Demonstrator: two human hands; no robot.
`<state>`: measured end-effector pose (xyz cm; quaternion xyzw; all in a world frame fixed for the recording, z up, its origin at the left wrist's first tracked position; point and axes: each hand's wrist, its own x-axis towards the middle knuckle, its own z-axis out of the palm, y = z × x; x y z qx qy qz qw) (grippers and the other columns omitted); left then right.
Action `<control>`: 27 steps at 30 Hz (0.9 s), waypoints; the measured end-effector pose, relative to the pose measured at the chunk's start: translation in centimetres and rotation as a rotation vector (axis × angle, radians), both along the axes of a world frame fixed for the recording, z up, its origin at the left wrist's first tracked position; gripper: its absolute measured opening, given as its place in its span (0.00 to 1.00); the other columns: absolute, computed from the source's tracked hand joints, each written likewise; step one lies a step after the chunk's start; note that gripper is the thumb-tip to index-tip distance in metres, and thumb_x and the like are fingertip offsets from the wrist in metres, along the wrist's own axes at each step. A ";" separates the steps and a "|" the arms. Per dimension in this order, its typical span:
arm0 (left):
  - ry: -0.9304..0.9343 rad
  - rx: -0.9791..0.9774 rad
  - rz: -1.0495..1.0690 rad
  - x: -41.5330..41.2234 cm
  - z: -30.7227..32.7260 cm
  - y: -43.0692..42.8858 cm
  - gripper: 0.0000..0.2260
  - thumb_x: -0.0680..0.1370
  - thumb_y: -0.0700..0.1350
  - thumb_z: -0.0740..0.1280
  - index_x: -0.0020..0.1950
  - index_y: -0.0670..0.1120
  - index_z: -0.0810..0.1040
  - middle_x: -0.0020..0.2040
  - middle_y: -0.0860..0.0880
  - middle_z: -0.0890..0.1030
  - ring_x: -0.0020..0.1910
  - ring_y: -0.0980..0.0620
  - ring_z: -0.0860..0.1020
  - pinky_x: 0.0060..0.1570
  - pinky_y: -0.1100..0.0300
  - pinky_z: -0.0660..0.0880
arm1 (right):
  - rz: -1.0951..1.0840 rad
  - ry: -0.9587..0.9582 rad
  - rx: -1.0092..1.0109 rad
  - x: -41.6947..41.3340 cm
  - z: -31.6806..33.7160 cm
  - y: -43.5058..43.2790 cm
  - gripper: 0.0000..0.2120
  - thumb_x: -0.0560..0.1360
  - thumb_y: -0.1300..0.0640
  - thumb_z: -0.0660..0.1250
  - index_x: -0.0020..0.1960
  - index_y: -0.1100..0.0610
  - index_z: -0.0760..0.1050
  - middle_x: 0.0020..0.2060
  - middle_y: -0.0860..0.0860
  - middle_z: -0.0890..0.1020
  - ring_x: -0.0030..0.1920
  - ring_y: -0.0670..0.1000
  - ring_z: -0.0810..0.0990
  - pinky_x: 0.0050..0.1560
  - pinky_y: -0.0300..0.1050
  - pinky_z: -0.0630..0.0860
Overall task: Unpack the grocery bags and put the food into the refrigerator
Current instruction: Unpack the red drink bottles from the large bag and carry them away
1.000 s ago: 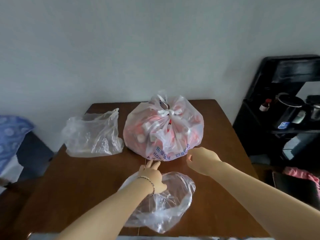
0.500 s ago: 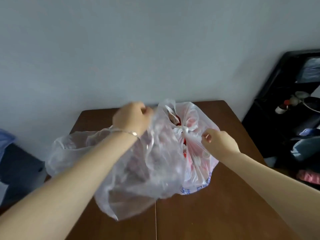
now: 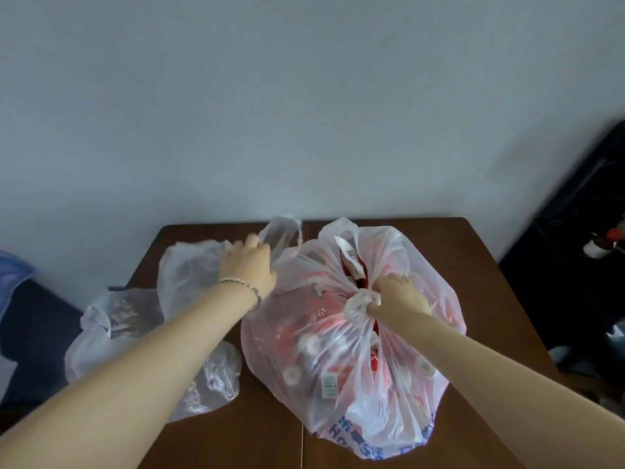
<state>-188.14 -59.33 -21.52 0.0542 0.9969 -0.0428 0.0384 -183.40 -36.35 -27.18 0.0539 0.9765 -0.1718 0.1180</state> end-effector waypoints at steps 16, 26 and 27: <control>-0.277 0.257 -0.512 3.9 -3.7 11.9 0.13 0.79 0.46 0.56 0.55 0.43 0.77 0.55 0.47 0.74 0.56 0.46 0.71 0.47 0.56 0.68 | -0.041 -0.012 -0.050 3.0 -0.4 0.8 0.09 0.73 0.58 0.63 0.52 0.52 0.78 0.44 0.50 0.81 0.43 0.52 0.79 0.42 0.43 0.75; -0.401 0.335 -0.382 3.7 -4.0 12.3 0.11 0.78 0.45 0.60 0.58 0.42 0.74 0.58 0.44 0.74 0.54 0.44 0.75 0.51 0.56 0.70 | -0.152 0.242 -0.069 4.7 -3.1 -1.3 0.14 0.74 0.61 0.63 0.59 0.57 0.76 0.57 0.53 0.75 0.60 0.55 0.71 0.50 0.49 0.75; -0.378 0.313 -0.399 3.9 -4.2 12.4 0.11 0.78 0.44 0.61 0.57 0.41 0.74 0.57 0.44 0.73 0.54 0.44 0.75 0.52 0.54 0.71 | -0.179 0.264 -0.082 5.1 -3.5 -1.2 0.14 0.74 0.60 0.64 0.59 0.57 0.77 0.58 0.53 0.75 0.61 0.56 0.71 0.50 0.49 0.76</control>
